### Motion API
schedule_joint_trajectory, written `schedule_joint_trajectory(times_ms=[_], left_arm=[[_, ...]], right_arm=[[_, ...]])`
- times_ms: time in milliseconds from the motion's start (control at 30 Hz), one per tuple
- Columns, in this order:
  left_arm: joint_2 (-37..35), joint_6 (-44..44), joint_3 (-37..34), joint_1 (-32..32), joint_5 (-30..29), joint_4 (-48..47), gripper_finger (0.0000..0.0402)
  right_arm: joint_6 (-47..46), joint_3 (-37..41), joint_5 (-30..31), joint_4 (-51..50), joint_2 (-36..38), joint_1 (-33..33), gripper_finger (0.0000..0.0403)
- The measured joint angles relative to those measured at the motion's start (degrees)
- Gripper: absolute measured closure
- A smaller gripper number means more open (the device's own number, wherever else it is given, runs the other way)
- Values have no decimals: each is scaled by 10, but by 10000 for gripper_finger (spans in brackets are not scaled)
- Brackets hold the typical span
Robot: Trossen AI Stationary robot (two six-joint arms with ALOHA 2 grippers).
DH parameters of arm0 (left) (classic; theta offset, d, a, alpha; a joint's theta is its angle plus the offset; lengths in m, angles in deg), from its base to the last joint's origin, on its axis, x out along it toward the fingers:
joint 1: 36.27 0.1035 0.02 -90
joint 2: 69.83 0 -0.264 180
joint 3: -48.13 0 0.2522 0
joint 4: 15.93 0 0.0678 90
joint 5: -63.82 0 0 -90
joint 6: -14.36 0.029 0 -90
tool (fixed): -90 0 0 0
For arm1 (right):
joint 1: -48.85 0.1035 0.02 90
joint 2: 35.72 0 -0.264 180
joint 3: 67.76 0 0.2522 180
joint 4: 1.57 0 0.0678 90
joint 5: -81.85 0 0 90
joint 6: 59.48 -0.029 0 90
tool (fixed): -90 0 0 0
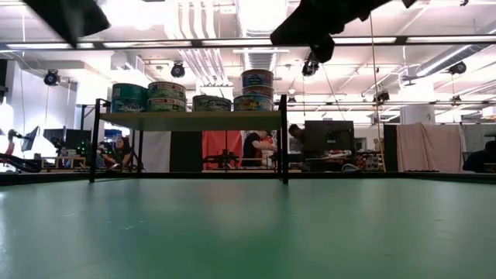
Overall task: Stack canned seafood by type on shelf
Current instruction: Stack the blue tuna can on top of the blue tuna can on the shelf
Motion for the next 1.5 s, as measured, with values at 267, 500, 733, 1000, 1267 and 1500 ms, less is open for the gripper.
schedule_joint_trajectory(times_ms=[267, 500, 733, 1000, 1267, 1500], left_arm=[[38, -69, 0, -83, 138, -8, 401], [95, -110, 0, -152, 217, -5, 401], [164, -114, 2, -211, 243, 27, 401], [199, -163, 4, -258, 210, 115, 401], [239, -221, 4, -282, 201, 155, 401], [261, -246, 4, -291, 201, 199, 401]], right_arm=[[-1, 76, 22, 169, 0, 51, 390], [-19, 87, 69, 205, -14, 59, 390], [-23, 81, 72, 216, -59, 59, 390], [-23, 81, 72, 226, -78, 66, 390], [-24, 81, 72, 232, -78, 74, 390], [-30, 81, 72, 233, -78, 74, 390]])
